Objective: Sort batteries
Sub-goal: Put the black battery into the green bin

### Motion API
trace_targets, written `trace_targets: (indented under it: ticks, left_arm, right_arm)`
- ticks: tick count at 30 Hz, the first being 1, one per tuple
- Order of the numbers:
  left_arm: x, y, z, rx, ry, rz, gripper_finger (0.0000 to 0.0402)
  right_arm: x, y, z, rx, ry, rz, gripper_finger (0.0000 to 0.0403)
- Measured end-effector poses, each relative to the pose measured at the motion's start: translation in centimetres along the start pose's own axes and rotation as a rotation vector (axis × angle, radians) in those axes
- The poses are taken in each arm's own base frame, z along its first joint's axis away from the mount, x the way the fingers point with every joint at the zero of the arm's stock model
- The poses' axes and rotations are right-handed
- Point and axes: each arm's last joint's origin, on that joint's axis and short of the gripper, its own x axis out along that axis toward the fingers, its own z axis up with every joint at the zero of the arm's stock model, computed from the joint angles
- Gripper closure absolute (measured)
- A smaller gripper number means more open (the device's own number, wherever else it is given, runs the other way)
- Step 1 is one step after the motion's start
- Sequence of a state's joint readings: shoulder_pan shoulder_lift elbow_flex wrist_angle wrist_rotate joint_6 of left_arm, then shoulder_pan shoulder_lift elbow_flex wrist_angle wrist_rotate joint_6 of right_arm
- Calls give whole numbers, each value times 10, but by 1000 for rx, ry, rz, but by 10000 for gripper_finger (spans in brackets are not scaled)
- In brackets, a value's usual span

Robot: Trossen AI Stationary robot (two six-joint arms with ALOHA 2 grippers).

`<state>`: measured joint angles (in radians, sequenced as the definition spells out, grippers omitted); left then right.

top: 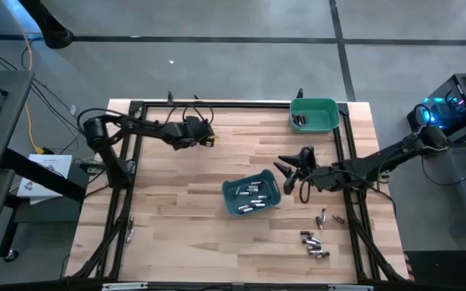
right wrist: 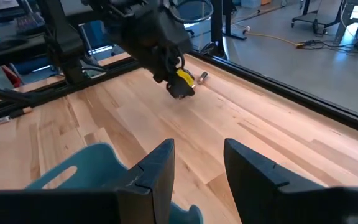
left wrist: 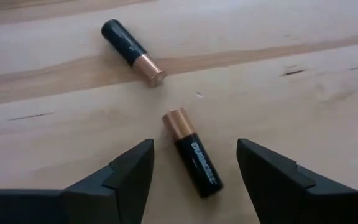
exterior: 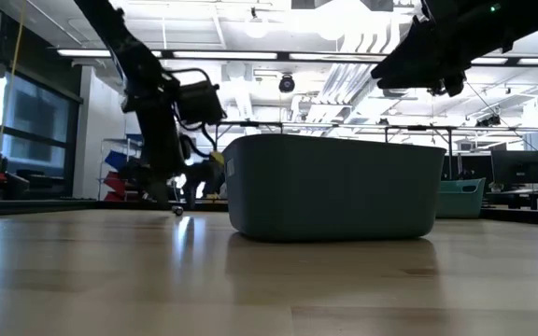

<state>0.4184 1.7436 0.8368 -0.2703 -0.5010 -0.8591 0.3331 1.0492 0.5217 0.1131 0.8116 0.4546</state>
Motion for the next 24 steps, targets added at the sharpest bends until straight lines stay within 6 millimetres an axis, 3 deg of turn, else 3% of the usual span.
trace_targets:
  ticks: [7,15,19,24]
  left_arm:
    - [11,-1,-2,22,15,11,234]
    - [7,-9,-6,138,-9,-32,369]
    - [-2,-18,-9,215,-51,-92,370]
    - [-41,-36,-5,288,-194,-257,370]
  right_arm:
    - [-1,1,0,20,-2,1,270]
    - [3,13,-19,-32,56,16,270]
    - [7,22,-36,-108,99,19,269]
    - [14,26,-44,-170,101,5,269]
